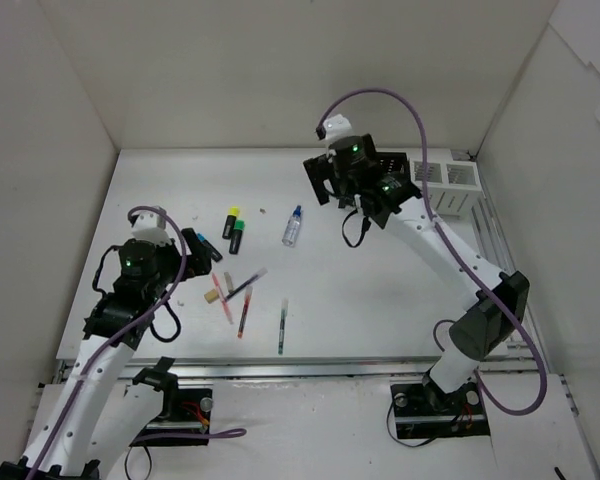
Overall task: Sort the stationery into containers
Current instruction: Place the pen in the storage box, then pick up the pen from the corner of the board.
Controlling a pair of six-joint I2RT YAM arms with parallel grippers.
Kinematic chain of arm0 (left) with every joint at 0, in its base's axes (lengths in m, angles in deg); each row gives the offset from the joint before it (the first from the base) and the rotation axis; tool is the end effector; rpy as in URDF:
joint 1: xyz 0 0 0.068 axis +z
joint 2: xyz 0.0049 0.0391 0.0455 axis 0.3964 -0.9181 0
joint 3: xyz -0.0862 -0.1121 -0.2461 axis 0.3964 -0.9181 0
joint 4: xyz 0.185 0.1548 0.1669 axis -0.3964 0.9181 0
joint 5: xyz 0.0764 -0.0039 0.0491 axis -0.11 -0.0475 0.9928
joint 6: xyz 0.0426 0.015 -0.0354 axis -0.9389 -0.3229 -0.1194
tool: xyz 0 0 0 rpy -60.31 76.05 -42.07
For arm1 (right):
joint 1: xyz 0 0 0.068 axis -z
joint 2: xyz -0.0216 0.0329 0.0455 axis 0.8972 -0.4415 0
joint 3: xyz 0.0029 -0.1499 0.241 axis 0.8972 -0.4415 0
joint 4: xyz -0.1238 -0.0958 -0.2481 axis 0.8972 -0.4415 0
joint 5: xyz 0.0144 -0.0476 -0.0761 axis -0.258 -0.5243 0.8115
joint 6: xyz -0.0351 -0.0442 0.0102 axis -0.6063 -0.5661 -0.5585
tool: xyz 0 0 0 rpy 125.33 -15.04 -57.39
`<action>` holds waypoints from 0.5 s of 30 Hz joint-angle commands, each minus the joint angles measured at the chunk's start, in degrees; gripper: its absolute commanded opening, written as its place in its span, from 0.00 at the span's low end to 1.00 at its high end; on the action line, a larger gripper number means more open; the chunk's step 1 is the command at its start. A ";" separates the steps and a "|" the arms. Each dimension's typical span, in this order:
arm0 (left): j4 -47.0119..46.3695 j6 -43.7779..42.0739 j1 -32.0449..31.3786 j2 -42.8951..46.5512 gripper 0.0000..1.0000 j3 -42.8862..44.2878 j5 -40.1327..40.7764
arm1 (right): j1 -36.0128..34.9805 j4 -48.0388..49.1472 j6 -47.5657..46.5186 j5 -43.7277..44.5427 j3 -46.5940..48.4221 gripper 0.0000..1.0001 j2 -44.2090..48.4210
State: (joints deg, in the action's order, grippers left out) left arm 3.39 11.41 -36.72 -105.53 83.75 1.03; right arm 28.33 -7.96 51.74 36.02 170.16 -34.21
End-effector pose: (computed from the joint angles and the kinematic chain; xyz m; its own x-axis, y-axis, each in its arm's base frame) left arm 0.1954 -0.0487 0.3317 -0.3948 -0.3254 -0.8592 0.1347 0.9046 -0.4045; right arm 0.3552 0.2369 0.4368 -0.1842 -0.2943 -0.9378 -0.3245 0.9188 -0.2247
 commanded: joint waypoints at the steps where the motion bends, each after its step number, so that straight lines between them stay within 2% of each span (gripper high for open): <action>1: 2.93 7.25 0.45 3.78 0.99 -0.67 9.97 | -4.94 1.97 21.16 -1.45 -12.12 0.98 0.95; 4: 3.11 9.54 0.45 5.37 0.99 -2.52 11.92 | -11.53 1.53 24.68 2.70 -19.25 0.98 1.74; 7: 3.28 11.03 0.45 6.07 0.99 -3.75 12.36 | -16.29 1.53 30.30 -0.09 -24.11 0.98 2.01; 12: 4.42 12.53 0.45 6.43 0.99 -5.25 12.80 | -22.88 1.53 37.51 -0.64 -25.52 0.98 -1.50; 15: 4.69 14.02 0.45 5.99 1.00 -6.56 13.68 | -24.39 1.53 41.38 -1.24 -25.08 0.96 -4.84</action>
State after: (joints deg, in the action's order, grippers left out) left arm 8.90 22.61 -36.72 -98.86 77.22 12.53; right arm 4.73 -7.81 85.64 33.99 143.72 -37.18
